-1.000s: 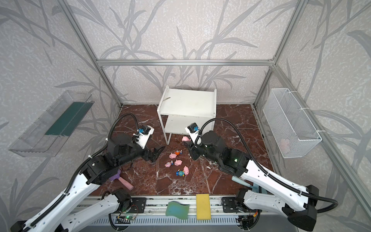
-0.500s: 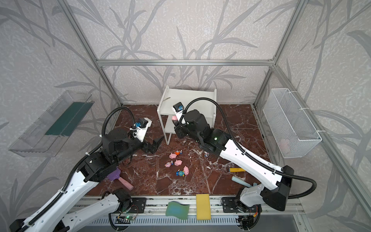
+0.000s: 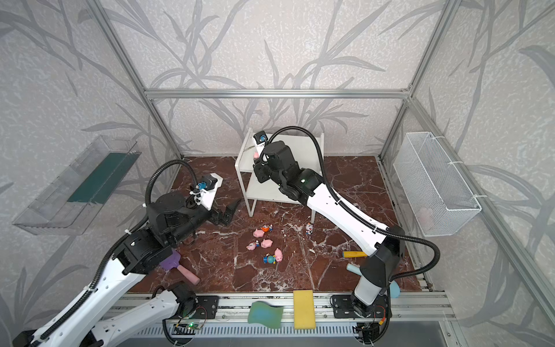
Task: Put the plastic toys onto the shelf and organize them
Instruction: 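Lift the pink pig and carry it onto the shelf's top tier, then open the right gripper to release the pig on the top tier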
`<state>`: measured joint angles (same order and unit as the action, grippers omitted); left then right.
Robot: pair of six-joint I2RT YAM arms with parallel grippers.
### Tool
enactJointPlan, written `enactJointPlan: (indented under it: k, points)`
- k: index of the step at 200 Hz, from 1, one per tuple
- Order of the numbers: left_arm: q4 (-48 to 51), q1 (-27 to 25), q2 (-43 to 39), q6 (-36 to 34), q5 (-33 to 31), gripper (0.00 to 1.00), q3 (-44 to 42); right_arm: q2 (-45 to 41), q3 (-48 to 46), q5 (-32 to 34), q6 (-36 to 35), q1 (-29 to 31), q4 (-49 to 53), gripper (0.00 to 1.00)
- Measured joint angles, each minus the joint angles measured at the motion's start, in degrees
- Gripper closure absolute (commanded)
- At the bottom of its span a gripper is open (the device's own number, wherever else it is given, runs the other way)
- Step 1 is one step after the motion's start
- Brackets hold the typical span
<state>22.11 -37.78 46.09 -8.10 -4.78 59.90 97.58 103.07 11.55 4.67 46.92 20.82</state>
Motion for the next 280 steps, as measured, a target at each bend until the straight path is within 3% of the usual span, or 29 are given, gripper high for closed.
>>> enactJointPlan:
  k: [30, 117, 207, 280]
  points:
    - [-1.2, 0.3, -1.6, -0.5, -0.3, 0.01, -0.8, 3.3, 2.8, 0.0, 0.3, 0.0, 0.6, 0.61]
    - [-2.3, 2.0, -3.5, -0.3, 0.2, 0.01, -5.1, 4.5, 3.4, 0.2, 1.2, -0.1, 0.4, 0.34]
    - [-3.0, 3.1, -4.6, 0.2, 0.5, 0.01, -6.4, -7.3, -2.9, -0.9, 0.9, -3.7, -0.7, 0.28]
    - [-3.3, 3.7, -4.8, 0.5, 1.3, 0.01, -6.5, -3.5, -1.4, -1.6, 0.8, -5.8, 1.6, 0.28]
